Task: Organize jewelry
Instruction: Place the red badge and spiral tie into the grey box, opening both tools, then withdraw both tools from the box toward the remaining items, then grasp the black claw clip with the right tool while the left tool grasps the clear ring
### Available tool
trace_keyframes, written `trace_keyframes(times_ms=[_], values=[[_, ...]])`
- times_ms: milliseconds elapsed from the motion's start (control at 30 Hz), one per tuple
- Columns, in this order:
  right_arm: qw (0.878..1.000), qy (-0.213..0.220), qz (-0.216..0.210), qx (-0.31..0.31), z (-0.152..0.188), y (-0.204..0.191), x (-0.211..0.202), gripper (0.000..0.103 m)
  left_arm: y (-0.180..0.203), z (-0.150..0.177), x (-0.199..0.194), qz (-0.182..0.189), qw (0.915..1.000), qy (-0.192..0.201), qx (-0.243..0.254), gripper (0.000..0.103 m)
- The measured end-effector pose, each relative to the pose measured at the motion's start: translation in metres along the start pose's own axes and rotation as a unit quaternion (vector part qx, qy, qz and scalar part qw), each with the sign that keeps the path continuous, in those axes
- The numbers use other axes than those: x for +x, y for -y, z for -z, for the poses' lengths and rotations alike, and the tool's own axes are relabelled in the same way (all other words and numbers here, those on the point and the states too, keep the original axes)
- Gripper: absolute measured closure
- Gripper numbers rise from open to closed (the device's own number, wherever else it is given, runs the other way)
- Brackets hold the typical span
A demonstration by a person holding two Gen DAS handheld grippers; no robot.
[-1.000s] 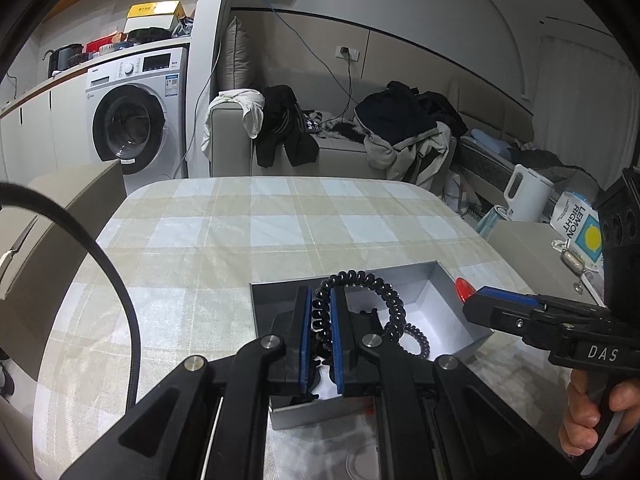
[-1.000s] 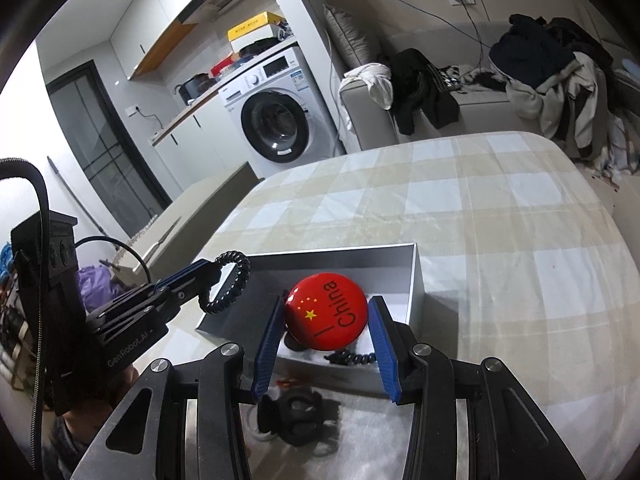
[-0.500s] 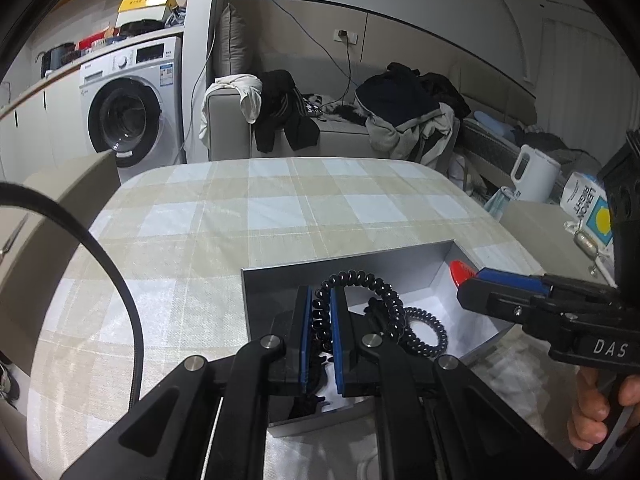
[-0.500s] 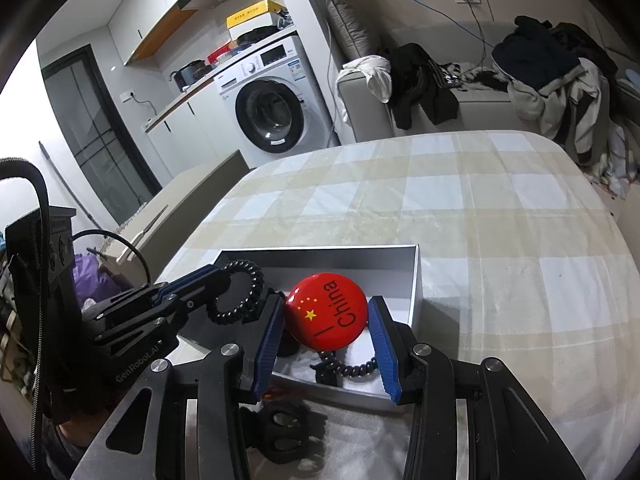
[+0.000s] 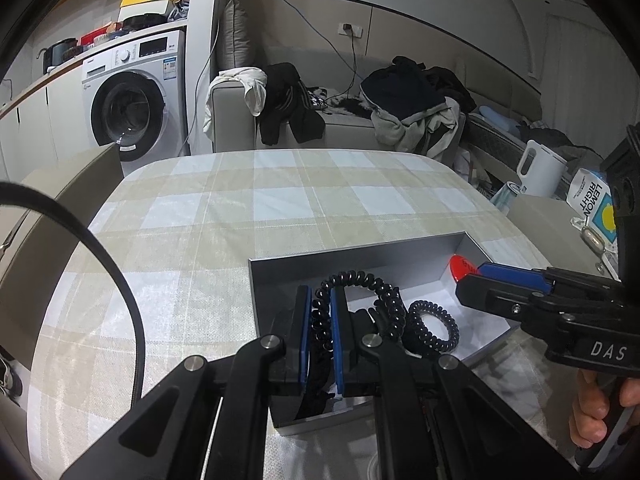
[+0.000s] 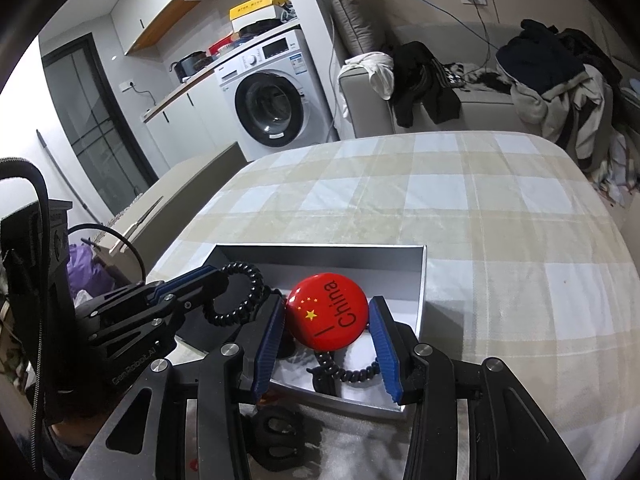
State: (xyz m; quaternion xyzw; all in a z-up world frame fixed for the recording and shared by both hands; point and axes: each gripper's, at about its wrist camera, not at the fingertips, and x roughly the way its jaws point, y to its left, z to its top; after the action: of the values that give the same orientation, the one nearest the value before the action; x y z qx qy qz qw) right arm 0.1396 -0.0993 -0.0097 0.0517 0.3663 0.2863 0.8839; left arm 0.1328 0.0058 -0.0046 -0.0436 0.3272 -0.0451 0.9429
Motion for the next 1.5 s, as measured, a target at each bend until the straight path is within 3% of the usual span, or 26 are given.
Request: trace_keyframes(times_ms=[133, 233, 367, 400, 533, 633, 800, 1100, 1167, 1367, 1500], values=[[1.0, 0.01, -0.005, -0.002, 0.001, 0.001, -0.009, 0.043, 0.002, 0.0, -0.001, 0.006, 1.0, 0.002, 0.002, 0.099], [1.0, 0.019, 0.002, -0.006, 0.002, -0.001, -0.018, 0.038, 0.005, 0.0, -0.002, 0.01, 0.9999, 0.004, 0.007, 0.099], [1.0, 0.021, 0.013, -0.006, 0.009, 0.0, -0.028, 0.017, 0.006, -0.001, -0.002, 0.017, 0.9998, 0.002, 0.01, 0.095], [1.0, 0.019, 0.018, -0.003, 0.012, 0.002, -0.03, 0.016, 0.006, 0.0, -0.002, 0.018, 0.9998, 0.001, 0.009, 0.092], [0.999, 0.022, 0.038, 0.01, 0.025, 0.01, -0.042, 0.0, 0.003, 0.001, -0.016, 0.033, 0.9994, 0.012, -0.002, 0.051], [0.999, 0.019, 0.045, 0.017, 0.034, 0.015, -0.05, 0.0, 0.001, 0.006, -0.03, 0.046, 0.9987, 0.017, -0.011, 0.02], [0.999, -0.008, 0.043, 0.017, 0.053, 0.016, -0.048, 0.0, -0.001, 0.026, -0.052, 0.021, 0.9996, 0.014, -0.013, 0.001], [0.998, -0.042, -0.027, 0.023, 0.064, -0.005, -0.029, 0.001, 0.004, 0.059, -0.051, 0.02, 0.9989, -0.024, -0.035, 0.001], [0.998, -0.049, -0.036, 0.017, 0.065, -0.012, -0.022, 0.013, 0.007, 0.064, -0.051, 0.02, 0.9989, -0.03, -0.031, 0.001], [0.995, -0.076, -0.064, 0.032, 0.067, -0.014, -0.003, 0.035, 0.004, 0.076, -0.052, 0.026, 0.9978, -0.048, -0.037, 0.001], [0.994, -0.085, -0.061, 0.025, 0.066, -0.02, 0.006, 0.043, 0.003, 0.084, -0.051, 0.029, 0.9968, -0.058, -0.047, 0.001]])
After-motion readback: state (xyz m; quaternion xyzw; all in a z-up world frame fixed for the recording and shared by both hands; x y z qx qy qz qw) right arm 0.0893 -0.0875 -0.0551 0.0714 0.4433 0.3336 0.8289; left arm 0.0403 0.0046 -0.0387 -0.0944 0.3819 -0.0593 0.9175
